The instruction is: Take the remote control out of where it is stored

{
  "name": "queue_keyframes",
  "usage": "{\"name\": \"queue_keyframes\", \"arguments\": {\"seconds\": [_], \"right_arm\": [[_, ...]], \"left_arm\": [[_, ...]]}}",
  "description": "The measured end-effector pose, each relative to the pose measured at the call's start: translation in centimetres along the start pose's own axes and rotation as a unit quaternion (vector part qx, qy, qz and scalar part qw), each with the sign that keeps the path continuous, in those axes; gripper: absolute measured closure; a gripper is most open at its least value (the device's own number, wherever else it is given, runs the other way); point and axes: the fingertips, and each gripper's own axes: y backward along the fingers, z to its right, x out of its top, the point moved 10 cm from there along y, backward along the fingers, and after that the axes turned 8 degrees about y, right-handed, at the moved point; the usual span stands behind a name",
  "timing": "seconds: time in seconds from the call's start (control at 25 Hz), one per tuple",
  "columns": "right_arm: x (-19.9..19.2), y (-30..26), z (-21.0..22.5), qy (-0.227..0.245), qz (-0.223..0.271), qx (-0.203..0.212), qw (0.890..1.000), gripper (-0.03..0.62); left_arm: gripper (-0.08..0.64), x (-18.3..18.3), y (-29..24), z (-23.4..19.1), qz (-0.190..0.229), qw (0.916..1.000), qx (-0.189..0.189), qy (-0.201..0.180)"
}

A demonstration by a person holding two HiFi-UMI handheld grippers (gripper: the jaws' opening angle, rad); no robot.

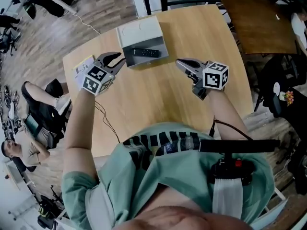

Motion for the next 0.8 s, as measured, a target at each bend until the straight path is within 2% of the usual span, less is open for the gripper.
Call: {"name": "queue_keyframes", "arguments": {"seconds": [0.12,0.24,0.36,0.48,0.64,0.8], "right_arm": [[-0.3,0.2,1.4,-0.006,0.012,0.001,1.000,0.592],[-0.7,0.8,2.5,-0.018,0.027,0.003,0.999,0.592],[-1.1,1.5,3.3,-0.026,0.040,0.003,0.999,0.592],[-1.8,2.1,4.0,-0.023,0.040,-0.001,0.999,0.592],[-3.1,3.2,4.9,-0.026,0.041,-0.012,0.999,0.592],[-4.0,4.3,5.8,-0.041,0.047,-0.022,0.998,0.592]], "left_arm": [[0.430,0.4,-3.3,-0.4,-0.059,0.9969,-0.014,-0.049],[0.427,1.0,-7.0,-0.5,-0.129,0.9840,-0.021,-0.122],[0.414,1.5,-10.4,-0.6,-0.191,0.9614,-0.028,-0.196],[0.391,1.2,-13.7,-0.7,-0.243,0.9370,-0.043,-0.247],[0.340,0.0,-17.3,-0.5,-0.306,0.9007,-0.062,-0.303],[0.337,-0.8,-19.8,-0.3,-0.337,0.8763,-0.071,-0.337]]}}
